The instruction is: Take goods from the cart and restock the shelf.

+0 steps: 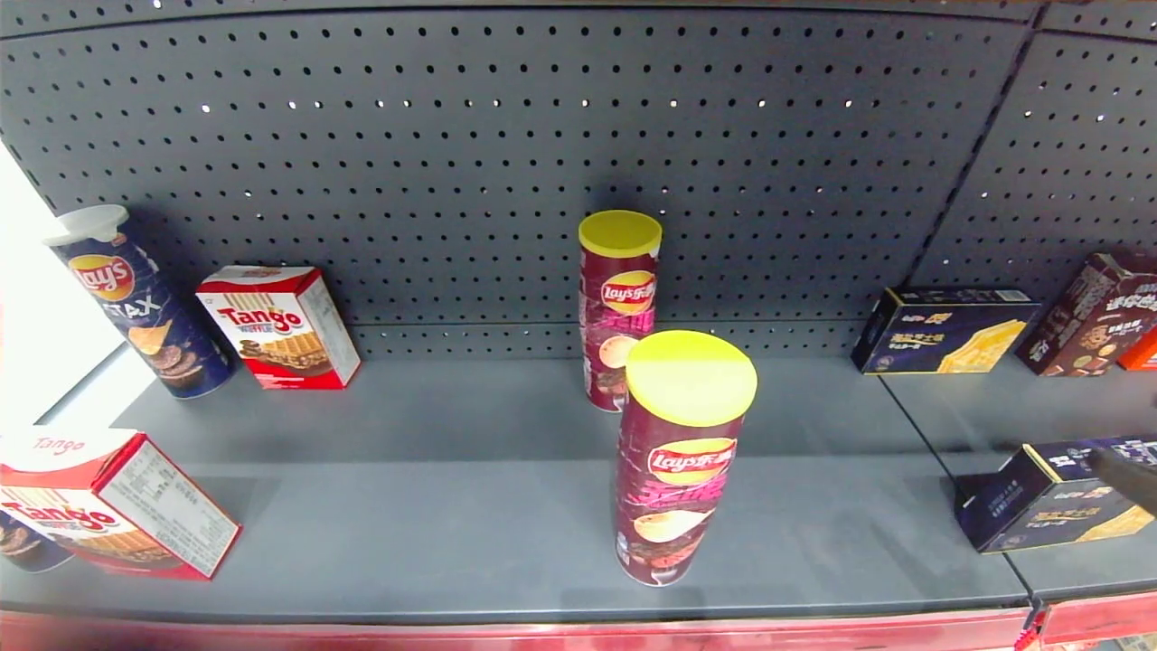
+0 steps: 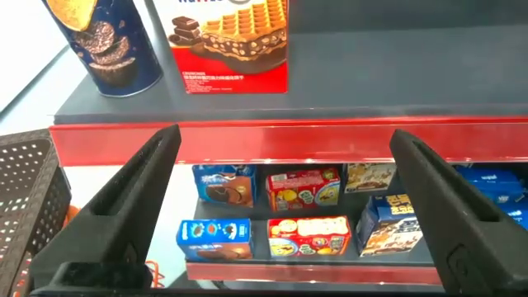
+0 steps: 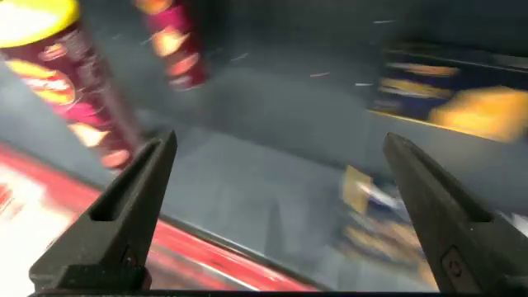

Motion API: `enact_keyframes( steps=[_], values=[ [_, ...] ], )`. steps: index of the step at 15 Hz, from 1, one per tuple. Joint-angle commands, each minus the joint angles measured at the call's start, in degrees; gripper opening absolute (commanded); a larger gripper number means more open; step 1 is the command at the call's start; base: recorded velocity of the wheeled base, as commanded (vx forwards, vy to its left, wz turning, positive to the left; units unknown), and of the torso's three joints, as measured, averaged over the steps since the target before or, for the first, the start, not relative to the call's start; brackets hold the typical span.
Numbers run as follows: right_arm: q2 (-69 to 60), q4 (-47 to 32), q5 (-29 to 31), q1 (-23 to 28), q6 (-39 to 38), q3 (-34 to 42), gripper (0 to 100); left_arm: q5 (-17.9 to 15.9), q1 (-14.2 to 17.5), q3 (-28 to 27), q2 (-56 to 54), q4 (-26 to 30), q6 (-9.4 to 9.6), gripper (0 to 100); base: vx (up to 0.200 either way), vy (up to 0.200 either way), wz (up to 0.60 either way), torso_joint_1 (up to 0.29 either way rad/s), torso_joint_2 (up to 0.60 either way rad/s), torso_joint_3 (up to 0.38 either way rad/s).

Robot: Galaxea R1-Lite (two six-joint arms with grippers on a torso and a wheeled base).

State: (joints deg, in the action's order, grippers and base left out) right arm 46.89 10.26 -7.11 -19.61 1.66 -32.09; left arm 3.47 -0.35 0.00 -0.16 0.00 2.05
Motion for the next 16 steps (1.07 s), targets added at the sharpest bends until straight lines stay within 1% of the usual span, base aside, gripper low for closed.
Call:
enact_keyframes(
  steps=[1, 4, 6, 10, 11, 13, 16],
  values=[
    [11.7, 0.6, 0.3, -8.5, 0.4, -1.9, 100, 0.0, 0.0, 0.0, 0.2, 0.0, 0.06, 100, 0.000, 0.000, 0.00, 0.000, 0.00, 0.000],
    [17.8, 0.7, 2.4, -14.6, 0.3, -1.7, 100, -0.2, 0.0, 0.0, 0.2, 0.0, 0.33, 100, 0.000, 0.000, 0.00, 0.000, 0.00, 0.000],
    [21.0, 1.0, 2.4, -16.2, 0.3, -1.8, 100, -0.1, 0.0, 0.0, 0.2, 0.0, 0.24, 100, 0.000, 0.000, 0.00, 0.000, 0.00, 0.000],
    [25.4, 2.3, 2.3, -17.1, 0.3, -2.5, 100, 0.0, 0.0, 0.0, 0.2, 0.0, 0.15, 100, 0.000, 0.000, 0.00, 0.000, 0.00, 0.000],
    [27.6, 2.3, 2.4, -18.5, 0.3, -3.4, 100, -0.1, 0.0, 0.0, 0.2, 0.0, 0.50, 100, 0.000, 0.000, 0.00, 0.000, 0.00, 0.000],
    [30.0, 2.7, 2.4, -18.7, 0.3, -4.2, 100, -0.1, 0.0, 0.0, 0.2, 0.0, 0.76, 100, 0.000, 0.000, 0.00, 0.000, 0.00, 0.000],
    [33.8, 3.0, 2.4, -18.7, 0.3, -6.4, 100, -0.1, 0.0, 0.0, 0.2, 0.0, 0.68, 100, 0.000, 0.000, 0.00, 0.000, 0.00, 0.000]
  ],
)
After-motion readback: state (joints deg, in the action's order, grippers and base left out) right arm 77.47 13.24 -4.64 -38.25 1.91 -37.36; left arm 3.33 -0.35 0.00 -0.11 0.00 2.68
